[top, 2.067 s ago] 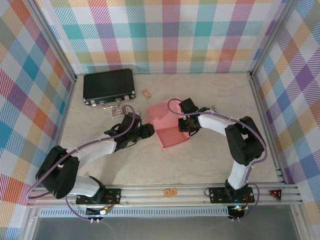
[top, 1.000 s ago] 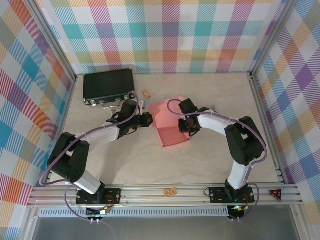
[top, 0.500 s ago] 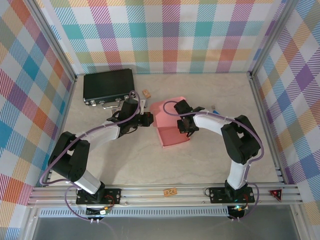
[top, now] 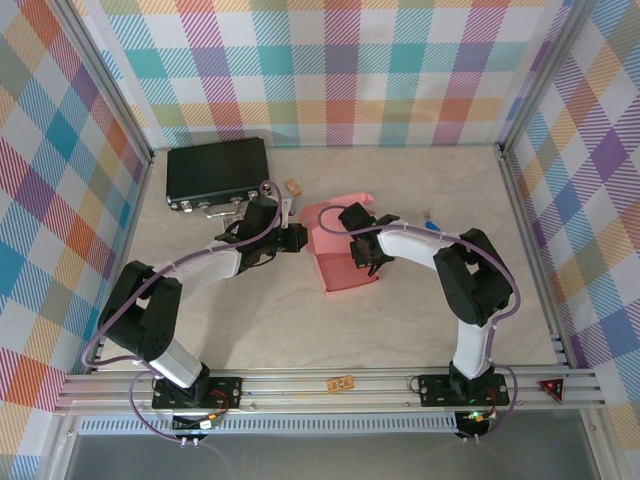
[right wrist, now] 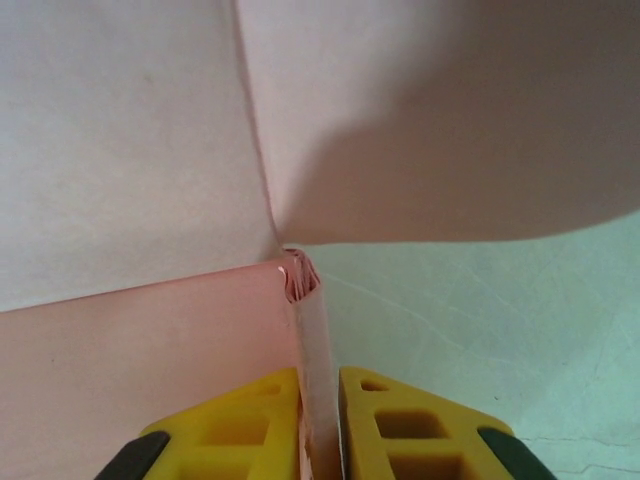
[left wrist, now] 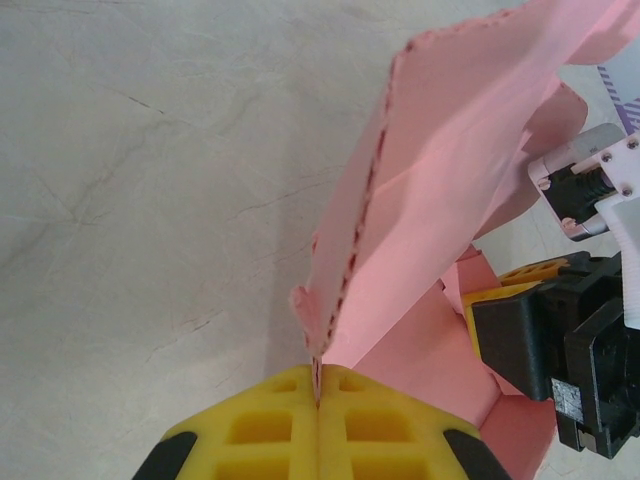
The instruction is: Fold the paper box
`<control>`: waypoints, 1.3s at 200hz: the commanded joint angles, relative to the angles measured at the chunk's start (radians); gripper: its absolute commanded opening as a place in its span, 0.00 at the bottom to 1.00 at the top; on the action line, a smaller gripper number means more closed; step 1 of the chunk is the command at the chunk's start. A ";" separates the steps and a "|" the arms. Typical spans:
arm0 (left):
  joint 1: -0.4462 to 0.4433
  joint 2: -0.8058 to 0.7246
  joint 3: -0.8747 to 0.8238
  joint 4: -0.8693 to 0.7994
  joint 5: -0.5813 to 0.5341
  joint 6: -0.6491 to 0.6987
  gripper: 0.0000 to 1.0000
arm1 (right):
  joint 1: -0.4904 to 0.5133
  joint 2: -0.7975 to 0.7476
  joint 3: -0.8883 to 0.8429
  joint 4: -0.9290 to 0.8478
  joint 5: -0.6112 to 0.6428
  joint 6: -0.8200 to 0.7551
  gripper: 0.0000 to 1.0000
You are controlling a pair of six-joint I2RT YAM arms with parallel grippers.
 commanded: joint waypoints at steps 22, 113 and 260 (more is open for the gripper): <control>0.006 0.016 0.030 0.000 0.031 0.029 0.00 | 0.006 0.042 0.016 -0.058 0.088 0.025 0.16; 0.007 0.028 0.041 -0.006 0.026 0.035 0.00 | 0.017 0.084 0.025 -0.089 0.136 -0.007 0.17; 0.006 0.033 0.055 -0.016 0.033 0.042 0.00 | 0.029 0.021 0.041 -0.105 0.068 -0.025 0.22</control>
